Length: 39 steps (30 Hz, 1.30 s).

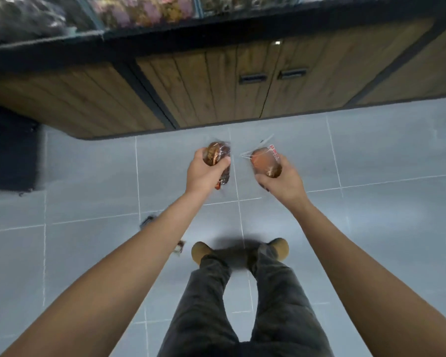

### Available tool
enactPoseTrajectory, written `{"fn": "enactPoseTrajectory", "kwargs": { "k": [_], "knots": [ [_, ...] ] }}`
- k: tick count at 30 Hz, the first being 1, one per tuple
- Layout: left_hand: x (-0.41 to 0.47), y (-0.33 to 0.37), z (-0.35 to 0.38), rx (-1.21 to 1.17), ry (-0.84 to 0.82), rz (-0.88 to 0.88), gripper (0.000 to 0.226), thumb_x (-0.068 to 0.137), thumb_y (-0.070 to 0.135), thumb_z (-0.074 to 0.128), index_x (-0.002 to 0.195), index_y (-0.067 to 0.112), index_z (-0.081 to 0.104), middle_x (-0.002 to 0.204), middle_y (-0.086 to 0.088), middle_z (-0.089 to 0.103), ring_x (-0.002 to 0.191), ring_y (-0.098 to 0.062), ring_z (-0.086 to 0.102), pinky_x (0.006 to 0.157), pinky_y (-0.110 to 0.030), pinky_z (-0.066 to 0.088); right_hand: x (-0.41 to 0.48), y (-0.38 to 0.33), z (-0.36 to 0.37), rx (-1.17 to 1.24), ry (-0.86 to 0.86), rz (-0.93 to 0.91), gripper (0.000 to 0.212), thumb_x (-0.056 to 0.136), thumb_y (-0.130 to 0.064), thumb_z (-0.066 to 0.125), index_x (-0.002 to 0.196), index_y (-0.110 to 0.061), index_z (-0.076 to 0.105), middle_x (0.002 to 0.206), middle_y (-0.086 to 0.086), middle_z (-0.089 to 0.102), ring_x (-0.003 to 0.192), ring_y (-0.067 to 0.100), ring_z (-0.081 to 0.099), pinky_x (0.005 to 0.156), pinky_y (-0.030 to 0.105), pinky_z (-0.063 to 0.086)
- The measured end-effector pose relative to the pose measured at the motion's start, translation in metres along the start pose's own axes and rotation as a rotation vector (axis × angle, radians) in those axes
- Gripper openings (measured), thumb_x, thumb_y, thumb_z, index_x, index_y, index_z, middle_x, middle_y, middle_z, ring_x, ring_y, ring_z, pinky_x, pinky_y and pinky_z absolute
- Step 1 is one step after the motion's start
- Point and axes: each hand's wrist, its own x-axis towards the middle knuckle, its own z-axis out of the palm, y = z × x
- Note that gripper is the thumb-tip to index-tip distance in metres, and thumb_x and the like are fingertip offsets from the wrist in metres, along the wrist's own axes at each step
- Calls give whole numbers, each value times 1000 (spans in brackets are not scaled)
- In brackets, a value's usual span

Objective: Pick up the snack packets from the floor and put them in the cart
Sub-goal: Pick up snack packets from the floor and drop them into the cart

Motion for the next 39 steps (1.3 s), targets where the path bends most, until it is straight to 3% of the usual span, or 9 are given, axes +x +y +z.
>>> {"fn": "enactPoseTrajectory", "kwargs": {
  "k": [4,7,11,17,25,30,34,39],
  "knots": [
    [-27,62,68,46,-84,98,50,75,37,73,118,19,55,111,3,65,101,-17,62,87,-30,50,-3,17,-90,78,111,0,43,66,-36,72,102,-40,48,94,-12,65,92,19,64,89,49,51],
    [-49,103,128,68,-139,160,48,79,38,71,119,19,52,109,5,61,99,-15,59,80,-24,44,-2,39,-157,134,195,17,48,70,-34,73,114,-31,52,98,-10,63,96,17,62,91,42,51],
    [-81,146,212,107,-230,233,50,81,39,68,123,17,50,111,1,60,100,-17,59,62,-21,42,-8,77,-237,226,289,37,48,76,-30,73,119,-22,54,103,-5,62,94,14,59,79,28,49],
    [-123,213,316,179,-409,342,48,84,39,66,124,18,48,107,5,56,94,-13,55,54,-16,36,-11,126,-342,342,438,110,54,74,-36,75,121,-20,55,110,-1,64,100,17,61,91,39,52],
    [-136,291,448,306,-627,472,51,83,44,66,126,22,48,111,4,58,100,-14,58,72,-23,47,13,172,-463,412,621,187,54,72,-36,74,120,-17,55,110,2,64,101,21,60,93,43,50],
    [-130,350,548,361,-728,537,50,83,42,66,125,24,46,107,5,56,99,-14,59,76,-27,52,47,199,-544,409,677,228,56,76,-36,72,125,-17,52,110,-2,60,98,16,56,85,30,48],
    [-131,396,624,412,-813,547,55,80,42,68,127,21,49,114,2,61,105,-16,59,91,-36,52,70,216,-613,456,730,271,53,77,-35,72,123,-16,54,107,-3,60,95,16,57,78,26,45],
    [-157,442,714,471,-874,625,34,81,39,67,109,28,51,106,5,62,100,-15,60,93,-37,50,82,250,-690,498,832,346,49,78,-33,71,120,-15,52,104,-3,57,94,18,56,77,28,44]
  ]
}}
